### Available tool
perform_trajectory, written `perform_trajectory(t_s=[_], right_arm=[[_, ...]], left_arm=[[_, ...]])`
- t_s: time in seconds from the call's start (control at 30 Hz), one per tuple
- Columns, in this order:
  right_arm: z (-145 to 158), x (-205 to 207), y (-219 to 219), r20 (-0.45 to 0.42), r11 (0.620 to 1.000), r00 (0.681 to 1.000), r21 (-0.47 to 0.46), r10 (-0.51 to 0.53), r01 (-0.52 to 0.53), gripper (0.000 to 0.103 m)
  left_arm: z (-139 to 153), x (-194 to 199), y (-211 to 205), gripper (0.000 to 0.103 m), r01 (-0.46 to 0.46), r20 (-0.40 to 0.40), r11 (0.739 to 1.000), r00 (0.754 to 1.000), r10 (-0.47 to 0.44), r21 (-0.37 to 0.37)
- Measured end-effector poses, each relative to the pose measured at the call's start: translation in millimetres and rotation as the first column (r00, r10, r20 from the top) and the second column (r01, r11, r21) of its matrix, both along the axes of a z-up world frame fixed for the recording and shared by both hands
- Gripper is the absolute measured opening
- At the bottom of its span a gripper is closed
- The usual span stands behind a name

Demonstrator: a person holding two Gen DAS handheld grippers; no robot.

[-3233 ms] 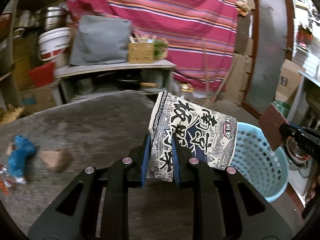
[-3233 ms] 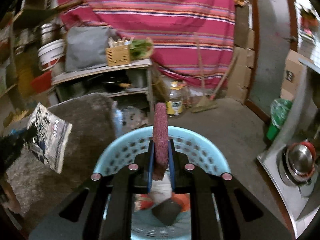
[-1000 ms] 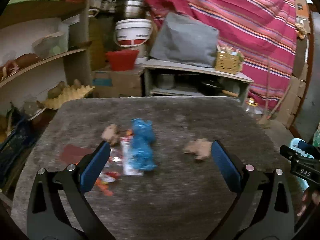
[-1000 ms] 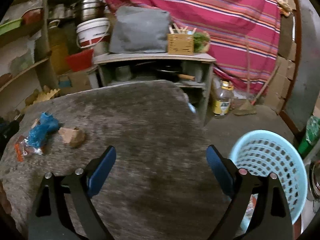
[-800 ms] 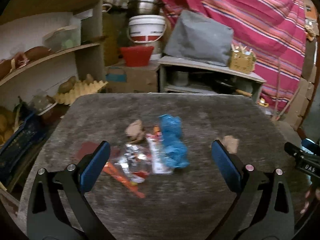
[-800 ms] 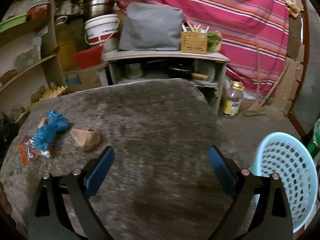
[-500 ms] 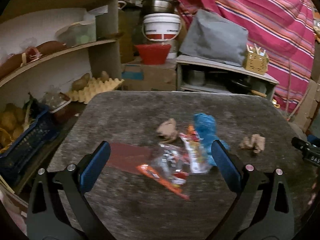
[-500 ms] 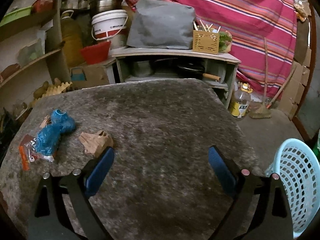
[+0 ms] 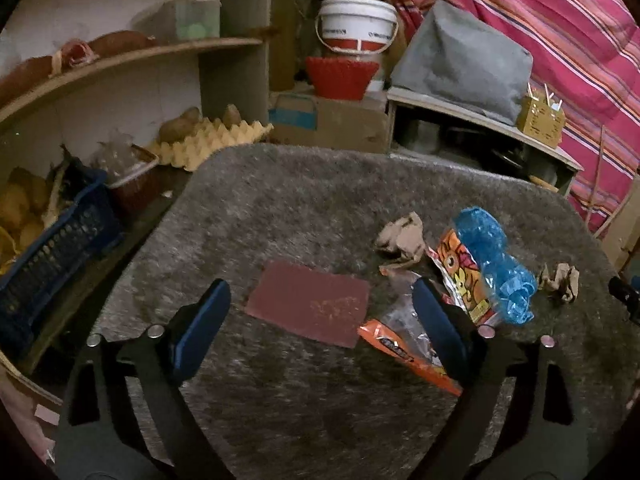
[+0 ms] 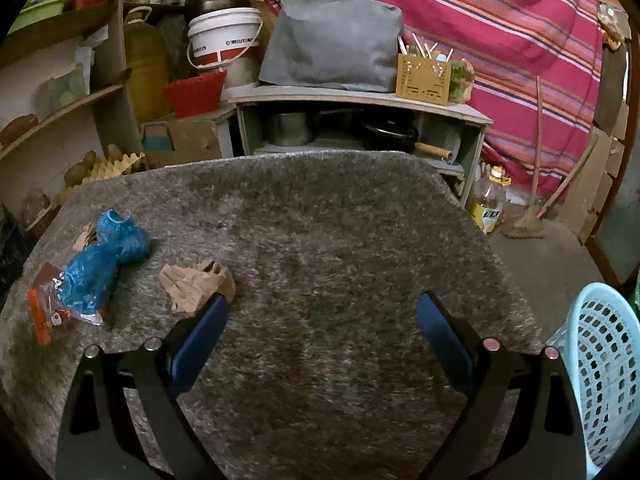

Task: Collect trash
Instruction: 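Grasp the clear plastic bag with the left tool while the right tool grasps the brown paper scrap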

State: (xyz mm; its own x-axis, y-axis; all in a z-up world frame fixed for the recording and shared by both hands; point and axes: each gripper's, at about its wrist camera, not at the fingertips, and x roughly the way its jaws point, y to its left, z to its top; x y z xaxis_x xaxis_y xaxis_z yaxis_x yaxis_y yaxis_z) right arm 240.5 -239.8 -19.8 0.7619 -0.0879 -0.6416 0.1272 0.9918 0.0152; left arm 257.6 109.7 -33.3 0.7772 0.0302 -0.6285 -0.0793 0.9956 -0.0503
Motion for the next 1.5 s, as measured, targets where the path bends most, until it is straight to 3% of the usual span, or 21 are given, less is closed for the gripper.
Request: perform_trajectory(t_s=[0.13, 0.17, 0.27, 0.3, 0.37, 0.4, 0.5, 0.63, 0.9, 1.3, 1.37, 1.43, 1.5], right_arm=[[-1, 4, 4, -0.002, 1.0, 1.0, -0.004, 0.008, -0.008, 0.094], [-1, 4, 5, -0.002, 1.0, 1.0, -0.004, 0.01, -0.01, 0.094], [-3, 6, 6, -0.006, 1.0, 1.0, -0.015, 0.011, -0.011, 0.093], [-3, 6, 7, -0.007, 1.0, 1.0, -0.019, 0.01, -0.01, 0.094], [-3, 6, 7, -0.009, 1.0, 1.0, -0.019, 0.01, -0.011, 0.094], [-3, 6, 8, -0.009, 1.0, 1.0, -0.018, 0.012, -0.012, 0.093], [-3, 6, 10, -0.011, 1.0, 1.0, -0.022, 0.017, -0.018, 0.094], [-5, 7, 15, -0.013, 0.999, 1.0, -0.02, 0.027, -0.027, 0.094], [-10, 16, 38, -0.022, 0.996, 0.997, -0.034, 0.079, -0.08, 0.093], [-22, 45, 68, -0.064, 0.989, 0.989, -0.044, 0.136, -0.139, 0.093], [-27, 49, 73, -0.084, 0.987, 0.985, -0.047, 0.149, -0.153, 0.09], [-32, 54, 76, -0.11, 0.983, 0.979, -0.04, 0.171, -0.177, 0.066], [-35, 56, 76, -0.124, 0.981, 0.975, -0.027, 0.186, -0.191, 0.056]], left_arm=[[-12, 11, -20, 0.082, 0.074, -0.051, 0.997, 0.996, -0.072, 0.019], [-15, 13, -25, 0.078, 0.087, -0.066, 0.996, 0.994, -0.085, 0.029], [-27, 17, -46, 0.051, 0.16, -0.131, 0.986, 0.98, -0.153, 0.05], [-29, 17, -49, 0.049, 0.162, -0.138, 0.984, 0.979, -0.152, 0.068], [-30, 16, -53, 0.048, 0.166, -0.131, 0.981, 0.98, -0.152, 0.1], [-29, 15, -51, 0.042, 0.166, -0.125, 0.982, 0.98, -0.154, 0.092], [-22, 12, -44, 0.037, 0.157, -0.101, 0.986, 0.983, -0.151, 0.058], [-11, 5, -47, 0.036, 0.141, -0.051, 0.983, 0.989, -0.136, 0.116], [23, -8, -33, 0.036, 0.063, 0.059, 0.987, 0.996, -0.072, 0.146], [22, 11, 1, 0.036, -0.049, 0.052, 0.991, 0.998, 0.042, 0.128], [22, 12, 3, 0.036, -0.051, 0.054, 0.992, 0.998, 0.045, 0.118], [23, 12, 2, 0.036, -0.051, 0.055, 0.992, 0.997, 0.045, 0.118], [24, 11, 0, 0.036, -0.048, 0.06, 0.991, 0.997, 0.041, 0.127]])
